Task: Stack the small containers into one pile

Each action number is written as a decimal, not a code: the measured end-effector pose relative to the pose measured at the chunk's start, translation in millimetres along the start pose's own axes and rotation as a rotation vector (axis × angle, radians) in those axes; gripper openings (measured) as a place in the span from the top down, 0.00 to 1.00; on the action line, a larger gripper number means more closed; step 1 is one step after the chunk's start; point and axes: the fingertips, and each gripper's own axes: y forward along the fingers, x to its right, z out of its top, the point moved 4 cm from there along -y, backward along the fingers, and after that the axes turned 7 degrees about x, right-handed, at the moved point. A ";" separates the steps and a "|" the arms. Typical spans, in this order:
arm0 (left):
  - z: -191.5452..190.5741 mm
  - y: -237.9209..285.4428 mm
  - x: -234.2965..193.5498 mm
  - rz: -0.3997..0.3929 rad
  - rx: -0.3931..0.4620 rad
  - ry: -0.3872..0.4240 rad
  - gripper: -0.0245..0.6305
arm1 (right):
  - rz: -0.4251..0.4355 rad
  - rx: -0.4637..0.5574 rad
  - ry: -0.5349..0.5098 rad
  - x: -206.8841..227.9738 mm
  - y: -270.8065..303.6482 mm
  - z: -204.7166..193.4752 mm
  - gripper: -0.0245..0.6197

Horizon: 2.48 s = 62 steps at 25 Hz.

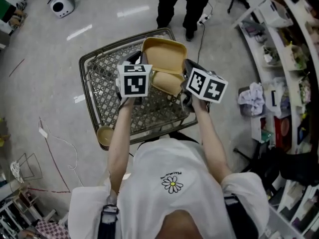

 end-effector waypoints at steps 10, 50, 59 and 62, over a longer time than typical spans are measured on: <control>-84.2 61.9 30.6 -0.090 -0.284 0.060 0.90 | -0.120 -0.241 0.198 70.7 18.0 -88.7 0.90; -146.6 93.5 45.8 -0.104 -0.418 0.099 0.68 | -0.208 -0.375 0.199 101.3 24.0 -171.7 0.69; -81.8 71.8 46.0 -0.071 -0.215 0.033 0.76 | -0.187 -0.132 0.030 83.3 20.0 -85.3 0.85; -29.9 47.1 38.8 -0.027 -0.052 0.021 0.82 | -0.140 0.031 -0.058 60.0 8.4 -25.4 0.89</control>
